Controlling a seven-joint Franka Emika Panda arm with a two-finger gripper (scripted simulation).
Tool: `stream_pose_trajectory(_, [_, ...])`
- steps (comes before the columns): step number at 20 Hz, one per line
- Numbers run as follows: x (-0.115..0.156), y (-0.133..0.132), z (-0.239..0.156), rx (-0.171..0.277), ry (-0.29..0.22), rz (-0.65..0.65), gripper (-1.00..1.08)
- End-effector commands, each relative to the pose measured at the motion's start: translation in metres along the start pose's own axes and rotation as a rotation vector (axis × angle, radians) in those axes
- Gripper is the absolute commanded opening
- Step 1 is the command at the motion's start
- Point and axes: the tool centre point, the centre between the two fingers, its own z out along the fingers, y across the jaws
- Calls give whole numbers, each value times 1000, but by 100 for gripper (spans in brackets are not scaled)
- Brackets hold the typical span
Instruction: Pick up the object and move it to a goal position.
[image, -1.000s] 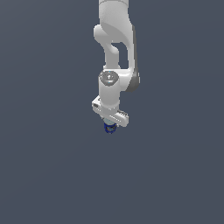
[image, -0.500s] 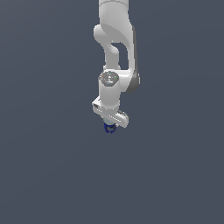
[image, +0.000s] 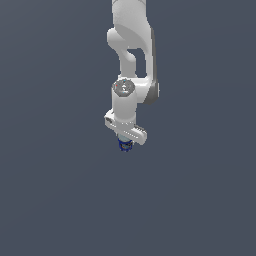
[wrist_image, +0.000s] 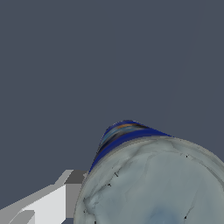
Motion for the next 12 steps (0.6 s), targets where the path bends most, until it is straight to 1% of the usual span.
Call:
stream_pose_trajectory(1, [3,2,-11,3,4,0,-100])
stream_pose_trajectory(6, [8,12,-42,3,4,1,-100])
stream_pose_trajectory(12, [17,29,-96,3,4,2,-100])
